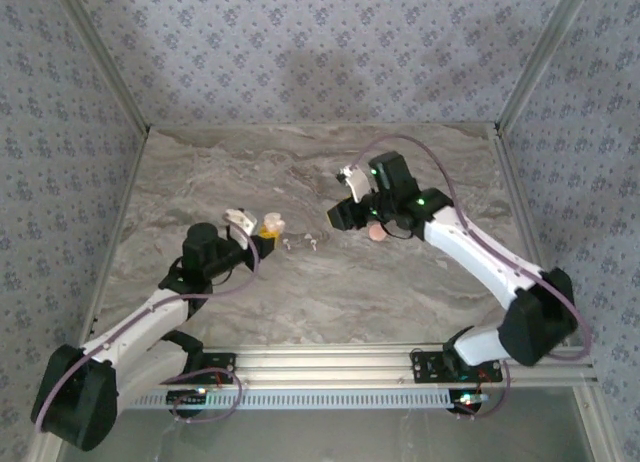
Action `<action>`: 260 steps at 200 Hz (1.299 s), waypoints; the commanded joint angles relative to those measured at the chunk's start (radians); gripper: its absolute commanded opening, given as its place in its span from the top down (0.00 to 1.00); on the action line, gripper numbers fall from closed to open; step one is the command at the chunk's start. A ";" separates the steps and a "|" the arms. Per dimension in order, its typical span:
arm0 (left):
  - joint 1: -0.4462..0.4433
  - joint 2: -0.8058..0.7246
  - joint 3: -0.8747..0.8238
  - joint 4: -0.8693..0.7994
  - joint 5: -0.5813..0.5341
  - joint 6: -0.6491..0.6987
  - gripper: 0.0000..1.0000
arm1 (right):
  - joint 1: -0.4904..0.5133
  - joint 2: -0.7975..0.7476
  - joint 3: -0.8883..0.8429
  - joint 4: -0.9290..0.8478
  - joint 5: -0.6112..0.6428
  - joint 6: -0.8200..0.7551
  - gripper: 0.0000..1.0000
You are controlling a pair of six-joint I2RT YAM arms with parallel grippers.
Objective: Insert the wireless bluetooth earbuds into the charging case
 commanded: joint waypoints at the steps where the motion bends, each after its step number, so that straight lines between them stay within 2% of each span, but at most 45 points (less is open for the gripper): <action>1: 0.029 -0.036 -0.009 0.025 -0.065 -0.096 0.88 | 0.041 0.110 0.111 -0.202 0.155 0.161 0.62; 27: 0.066 -0.041 0.006 -0.032 -0.089 -0.130 0.88 | 0.081 0.263 0.237 -0.307 0.238 0.201 0.62; 65: 0.084 -0.056 0.037 -0.098 -0.085 -0.137 0.89 | 0.121 0.494 0.435 -0.468 0.294 0.171 0.60; 130: 0.092 -0.071 0.035 -0.116 -0.090 -0.130 0.91 | 0.137 0.755 0.642 -0.592 0.293 0.131 0.59; 204: 0.098 -0.066 0.042 -0.114 -0.080 -0.118 0.92 | 0.138 0.853 0.702 -0.570 0.218 0.140 0.61; 260: 0.101 -0.066 0.046 -0.114 -0.074 -0.115 0.92 | 0.136 0.880 0.718 -0.598 0.233 0.151 0.63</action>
